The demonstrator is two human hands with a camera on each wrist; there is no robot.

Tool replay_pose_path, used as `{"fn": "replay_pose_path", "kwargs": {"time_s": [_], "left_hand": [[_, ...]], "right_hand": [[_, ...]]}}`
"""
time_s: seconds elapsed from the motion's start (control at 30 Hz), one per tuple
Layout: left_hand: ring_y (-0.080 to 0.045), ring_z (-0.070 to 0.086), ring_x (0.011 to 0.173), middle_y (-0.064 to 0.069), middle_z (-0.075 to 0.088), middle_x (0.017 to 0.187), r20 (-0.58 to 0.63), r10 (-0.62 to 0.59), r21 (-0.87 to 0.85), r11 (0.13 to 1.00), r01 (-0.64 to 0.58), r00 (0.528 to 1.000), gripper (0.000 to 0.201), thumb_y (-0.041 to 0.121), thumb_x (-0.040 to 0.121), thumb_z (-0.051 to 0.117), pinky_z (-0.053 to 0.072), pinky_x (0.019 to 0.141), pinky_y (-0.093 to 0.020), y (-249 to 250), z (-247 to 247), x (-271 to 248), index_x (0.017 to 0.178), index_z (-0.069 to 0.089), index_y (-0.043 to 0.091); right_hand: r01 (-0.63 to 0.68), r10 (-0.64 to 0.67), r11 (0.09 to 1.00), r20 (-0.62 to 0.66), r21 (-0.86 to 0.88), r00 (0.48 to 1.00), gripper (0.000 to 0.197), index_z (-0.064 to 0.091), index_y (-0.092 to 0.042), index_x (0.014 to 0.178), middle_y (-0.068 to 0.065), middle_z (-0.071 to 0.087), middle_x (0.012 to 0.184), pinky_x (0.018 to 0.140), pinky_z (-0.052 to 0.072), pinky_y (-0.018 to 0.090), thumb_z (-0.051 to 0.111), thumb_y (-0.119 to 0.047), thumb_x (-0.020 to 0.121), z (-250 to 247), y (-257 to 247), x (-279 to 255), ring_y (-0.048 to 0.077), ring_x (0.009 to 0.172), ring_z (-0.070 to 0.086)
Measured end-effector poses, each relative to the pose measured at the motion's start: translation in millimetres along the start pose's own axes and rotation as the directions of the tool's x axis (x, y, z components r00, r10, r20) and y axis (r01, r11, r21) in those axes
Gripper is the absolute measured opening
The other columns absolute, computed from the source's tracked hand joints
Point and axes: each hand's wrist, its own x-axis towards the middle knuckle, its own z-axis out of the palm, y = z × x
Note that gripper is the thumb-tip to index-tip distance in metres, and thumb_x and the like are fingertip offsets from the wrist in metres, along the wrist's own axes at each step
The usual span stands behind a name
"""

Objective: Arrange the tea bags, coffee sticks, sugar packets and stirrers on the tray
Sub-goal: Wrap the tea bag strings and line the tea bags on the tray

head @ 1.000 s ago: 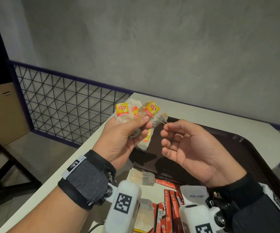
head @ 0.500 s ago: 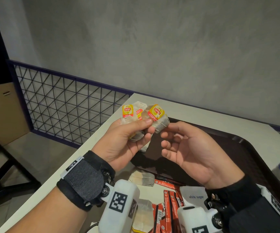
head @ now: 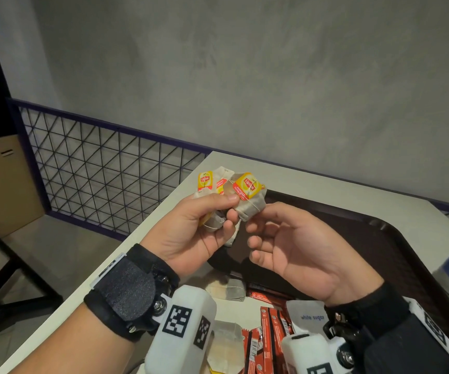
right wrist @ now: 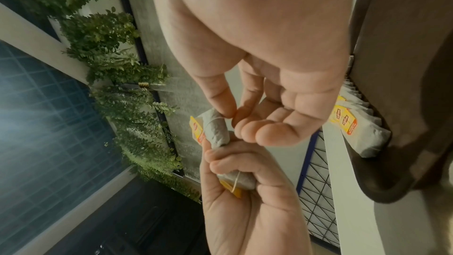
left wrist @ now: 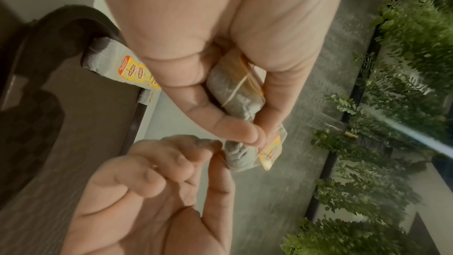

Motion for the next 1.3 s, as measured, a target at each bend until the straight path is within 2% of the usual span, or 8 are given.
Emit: {"fn": "replay_pose_path", "kwargs": {"time_s": [0.23,0.37,0.5,0.6,0.73,0.87,1.07,1.3], "left_hand": [[-0.006,0.058,0.052,-0.007,0.071,0.079,0.010,0.000,0.050,0.999,-0.001,1.000,0.017,0.005,0.069,0.070,0.049,0.046,-0.013,-0.4,2.0,0.8,0.079,0.083,0.012],[-0.007,0.059,0.053,-0.010,0.070,0.084,-0.010,-0.010,0.071,0.997,0.011,1.000,0.015,0.004,0.068,0.072,0.050,0.046,-0.014,-0.8,1.2,1.5,0.077,0.082,0.011],[-0.009,0.060,0.053,-0.013,0.073,0.089,-0.031,-0.020,0.081,0.996,0.022,0.999,0.028,0.003,0.070,0.073,0.051,0.045,-0.016,-2.3,0.6,2.2,0.098,0.075,0.006],[-0.009,0.061,0.054,-0.011,0.072,0.088,-0.037,-0.014,0.112,0.994,0.019,0.999,0.034,0.003,0.071,0.073,0.051,0.045,-0.017,-3.0,0.8,2.1,0.105,0.072,0.006],[-0.008,0.060,0.054,-0.009,0.071,0.082,-0.022,-0.017,0.162,0.987,0.020,1.000,0.029,0.003,0.070,0.074,0.051,0.046,-0.017,-4.6,0.1,2.8,0.099,0.074,0.007],[-0.008,0.059,0.053,-0.005,0.070,0.075,0.020,-0.022,0.248,0.969,0.016,1.000,0.016,0.005,0.070,0.075,0.051,0.047,-0.016,-5.9,-1.1,3.2,0.083,0.081,0.012],[-0.008,0.058,0.050,-0.007,0.069,0.078,0.084,-0.068,0.324,0.945,0.038,0.994,0.017,0.006,0.069,0.077,0.050,0.045,-0.017,-6.7,-2.8,2.9,0.083,0.080,0.014],[-0.009,0.057,0.053,-0.006,0.067,0.074,0.055,0.020,0.259,0.965,-0.034,0.998,0.009,0.009,0.071,0.077,0.049,0.045,-0.017,-7.4,-2.0,5.4,0.076,0.079,0.015]], "right_hand": [[0.017,-0.009,0.994,0.076,-0.106,0.997,0.020,0.075,-0.006,0.107,0.008,0.064,0.082,0.060,0.049,0.028,0.062,-0.018,0.097,-1.5,3.0,-0.3,0.014,0.064,0.055],[0.119,-0.128,0.959,-0.021,-0.259,0.992,0.019,0.074,-0.007,0.111,0.010,0.067,0.087,0.060,0.047,0.029,0.066,-0.016,0.096,-5.6,1.2,-0.1,0.015,0.065,0.056],[0.273,-0.403,0.819,-0.169,-0.504,0.899,0.015,0.075,-0.014,0.098,0.009,0.074,0.093,0.060,0.051,0.028,0.065,-0.004,0.094,-9.3,-4.4,-0.3,0.015,0.070,0.061],[0.354,-0.497,0.786,-0.177,-0.507,0.850,0.021,0.078,-0.015,0.088,0.010,0.075,0.092,0.068,0.051,0.034,0.063,0.000,0.090,-12.6,-12.2,-1.7,0.017,0.078,0.062],[0.455,-0.528,0.768,-0.044,-0.451,0.848,0.006,0.080,-0.014,0.086,0.003,0.076,0.089,0.068,0.047,0.030,0.075,-0.017,0.083,-11.1,-15.5,-7.0,0.016,0.080,0.063],[0.499,-0.583,0.681,0.015,-0.536,0.812,0.006,0.079,-0.017,0.088,0.004,0.078,0.090,0.060,0.048,0.014,0.079,-0.012,0.085,-11.5,-10.0,-5.5,0.013,0.082,0.069],[0.454,-0.504,0.718,0.057,-0.528,0.862,0.008,0.080,-0.016,0.091,0.013,0.077,0.090,0.054,0.046,0.018,0.078,-0.010,0.086,-15.7,-16.3,-8.8,0.009,0.066,0.061],[0.451,-0.513,0.723,0.031,-0.524,0.858,0.010,0.077,-0.015,0.091,0.016,0.074,0.078,0.053,0.049,0.031,0.080,-0.009,0.083,-17.5,-16.1,-7.2,0.022,0.063,0.061]]}}
